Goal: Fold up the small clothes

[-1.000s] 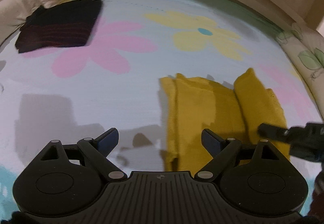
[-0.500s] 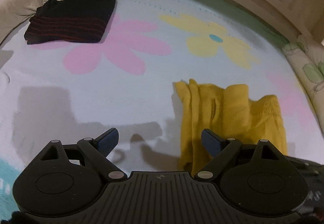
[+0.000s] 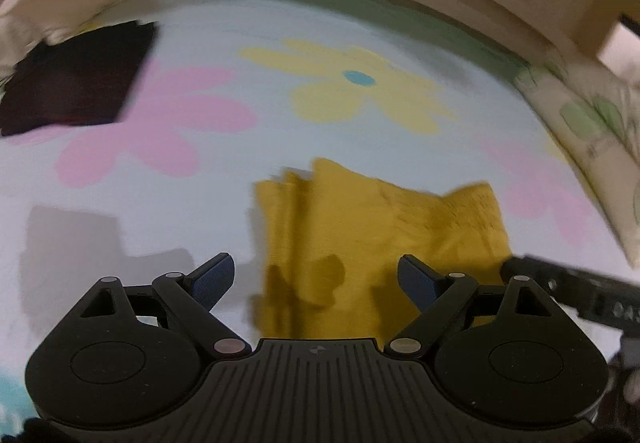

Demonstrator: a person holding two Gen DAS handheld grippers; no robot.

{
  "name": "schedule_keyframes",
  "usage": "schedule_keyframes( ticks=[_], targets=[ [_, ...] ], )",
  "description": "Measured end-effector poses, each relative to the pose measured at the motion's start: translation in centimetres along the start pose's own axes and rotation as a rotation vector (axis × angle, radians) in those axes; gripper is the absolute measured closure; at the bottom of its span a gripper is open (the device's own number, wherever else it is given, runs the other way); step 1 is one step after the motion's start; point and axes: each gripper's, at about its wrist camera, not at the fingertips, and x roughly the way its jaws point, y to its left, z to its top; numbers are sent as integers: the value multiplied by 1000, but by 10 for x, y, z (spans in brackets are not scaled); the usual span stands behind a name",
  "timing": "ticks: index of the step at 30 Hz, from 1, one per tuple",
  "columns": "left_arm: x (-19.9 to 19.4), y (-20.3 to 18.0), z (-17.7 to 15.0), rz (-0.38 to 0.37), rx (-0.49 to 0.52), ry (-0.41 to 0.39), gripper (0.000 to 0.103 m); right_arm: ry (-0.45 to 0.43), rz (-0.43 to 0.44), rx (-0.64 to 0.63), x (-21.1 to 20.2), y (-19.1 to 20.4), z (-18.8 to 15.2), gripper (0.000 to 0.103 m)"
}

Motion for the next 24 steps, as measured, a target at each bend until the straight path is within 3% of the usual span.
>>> schedule_keyframes(
  ticks=[4, 6, 7, 10, 17, 19, 24],
  targets=[
    [17, -18, -6, 26, 97, 5, 14, -20, -87, 19, 4, -8, 0, 44],
    [31, -18, -13, 65, 124, 73, 14, -23, -107, 44, 11, -9, 2, 44],
    [39, -12, -18, 86, 111, 116, 11, -22, -117, 49, 14, -13, 2, 44],
    [39, 13, -28, 23, -13, 95, 8, -10, -135, 51, 23, -21, 5, 44],
    [33, 14, -28, 36, 8, 100, 8, 41, -188, -16, 47, -24, 6, 42],
    [33, 13, -28, 36, 1, 103, 8, 52, -232, -39, 56, -24, 6, 29],
    [33, 11, -26, 38, 1, 105, 8, 83, -265, -31, 67, -31, 13, 16]
  ],
)
